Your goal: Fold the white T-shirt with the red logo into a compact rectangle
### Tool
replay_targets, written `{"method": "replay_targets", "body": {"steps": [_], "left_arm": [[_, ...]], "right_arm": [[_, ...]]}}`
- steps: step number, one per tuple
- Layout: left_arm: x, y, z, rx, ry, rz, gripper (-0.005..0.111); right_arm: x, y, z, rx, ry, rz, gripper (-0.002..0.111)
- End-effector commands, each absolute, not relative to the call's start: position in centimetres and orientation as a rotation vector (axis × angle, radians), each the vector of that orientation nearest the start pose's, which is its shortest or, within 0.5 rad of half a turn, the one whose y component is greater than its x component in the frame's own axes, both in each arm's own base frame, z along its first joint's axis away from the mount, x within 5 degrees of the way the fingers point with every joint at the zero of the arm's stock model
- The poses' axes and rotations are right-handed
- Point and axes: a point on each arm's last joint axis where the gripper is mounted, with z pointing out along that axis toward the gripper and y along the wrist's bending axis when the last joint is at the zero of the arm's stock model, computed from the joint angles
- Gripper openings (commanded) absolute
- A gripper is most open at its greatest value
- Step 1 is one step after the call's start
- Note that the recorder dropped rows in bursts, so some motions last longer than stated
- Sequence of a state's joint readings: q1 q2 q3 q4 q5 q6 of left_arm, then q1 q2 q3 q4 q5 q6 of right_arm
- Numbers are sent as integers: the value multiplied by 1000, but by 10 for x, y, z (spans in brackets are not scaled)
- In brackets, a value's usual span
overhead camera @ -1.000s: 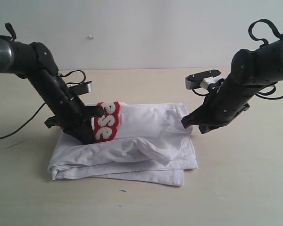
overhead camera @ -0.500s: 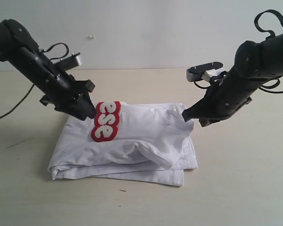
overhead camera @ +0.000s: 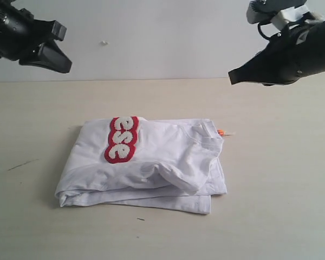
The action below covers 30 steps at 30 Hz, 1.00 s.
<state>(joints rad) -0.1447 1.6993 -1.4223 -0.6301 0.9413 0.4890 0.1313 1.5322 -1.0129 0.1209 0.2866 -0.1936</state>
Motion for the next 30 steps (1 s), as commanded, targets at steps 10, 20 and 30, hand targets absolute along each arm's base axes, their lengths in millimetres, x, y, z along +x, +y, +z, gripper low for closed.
{"method": "replay_targets", "body": {"steps": [10,20,30], "left_arm": [[174,-47,301,189,2075,-404,0],[126,-40,306,202,1932,-402,0],[124,-40,307,206,1920,-399,0]], "right_arm": [[208,26,297,-68,1792,108,0],[190,24,310,-71,1770,119,0],[190,24,310,-71,1770,119,0]]}}
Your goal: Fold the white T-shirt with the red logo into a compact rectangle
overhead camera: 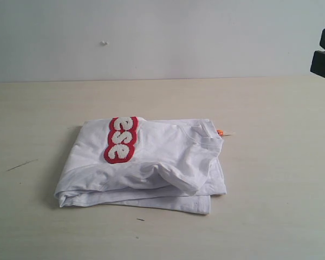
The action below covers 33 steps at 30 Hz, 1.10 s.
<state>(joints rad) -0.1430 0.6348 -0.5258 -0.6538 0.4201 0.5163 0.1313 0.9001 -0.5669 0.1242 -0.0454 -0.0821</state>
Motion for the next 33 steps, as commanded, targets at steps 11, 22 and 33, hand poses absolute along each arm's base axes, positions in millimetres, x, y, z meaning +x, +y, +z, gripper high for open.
{"method": "replay_targets", "body": {"steps": [11,22,33], "left_arm": [[111,-51,310,387,1856,-387,0],[80,-20,289,140,1655,-235,0],[55,-8,267,73,1617,-25,0]], "right_arm": [[190,24,310,-71,1768,119,0],[190,24,310,-71,1768,119,0],[190,24,310,-71,1768,119,0]]}}
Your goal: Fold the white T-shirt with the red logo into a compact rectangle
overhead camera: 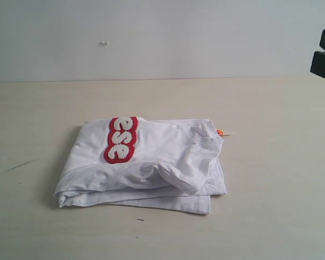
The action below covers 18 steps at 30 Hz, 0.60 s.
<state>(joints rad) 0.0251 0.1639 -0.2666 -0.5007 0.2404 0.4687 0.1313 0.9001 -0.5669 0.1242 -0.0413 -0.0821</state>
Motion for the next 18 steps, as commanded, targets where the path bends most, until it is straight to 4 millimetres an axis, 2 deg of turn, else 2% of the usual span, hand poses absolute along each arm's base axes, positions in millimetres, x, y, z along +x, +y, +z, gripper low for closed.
{"method": "replay_targets", "body": {"steps": [1,6,11,18], "left_arm": [[54,-8,265,86,1634,-12,0],[53,-8,257,149,1721,37,0],[50,1,250,12,1748,79,0],[48,6,217,-54,1746,105,0]], "right_arm": [[190,24,310,-71,1768,119,0],[190,24,310,-71,1768,119,0],[190,24,310,-71,1768,119,0],[190,24,310,-71,1768,119,0]]}}
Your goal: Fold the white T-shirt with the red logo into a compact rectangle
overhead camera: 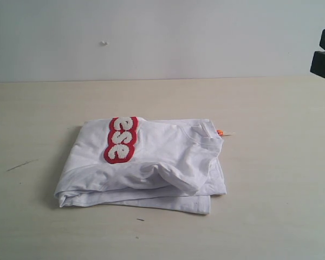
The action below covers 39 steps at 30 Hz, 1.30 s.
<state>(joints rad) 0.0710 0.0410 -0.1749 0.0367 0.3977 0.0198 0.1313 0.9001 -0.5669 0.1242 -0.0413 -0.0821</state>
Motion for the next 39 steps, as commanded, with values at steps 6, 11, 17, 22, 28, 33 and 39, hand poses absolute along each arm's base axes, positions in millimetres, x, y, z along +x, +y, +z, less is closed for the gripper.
{"method": "replay_targets", "body": {"steps": [6,11,17,22,28,33,39], "left_arm": [[53,7,197,-26,1765,144,0],[54,8,185,-23,1795,148,0],[53,8,183,-13,1824,161,0],[53,8,182,-15,1837,162,0],[53,8,181,-42,1839,132,0],[53,8,181,-55,1838,121,0],[53,8,181,-55,1838,121,0]], "right_arm": [[190,24,310,-71,1767,119,0],[190,24,310,-71,1767,119,0],[190,24,310,-71,1767,119,0],[190,24,310,-71,1767,119,0],[190,24,310,-71,1767,119,0],[190,24,310,-71,1767,119,0],[190,24,310,-71,1767,119,0]]}}
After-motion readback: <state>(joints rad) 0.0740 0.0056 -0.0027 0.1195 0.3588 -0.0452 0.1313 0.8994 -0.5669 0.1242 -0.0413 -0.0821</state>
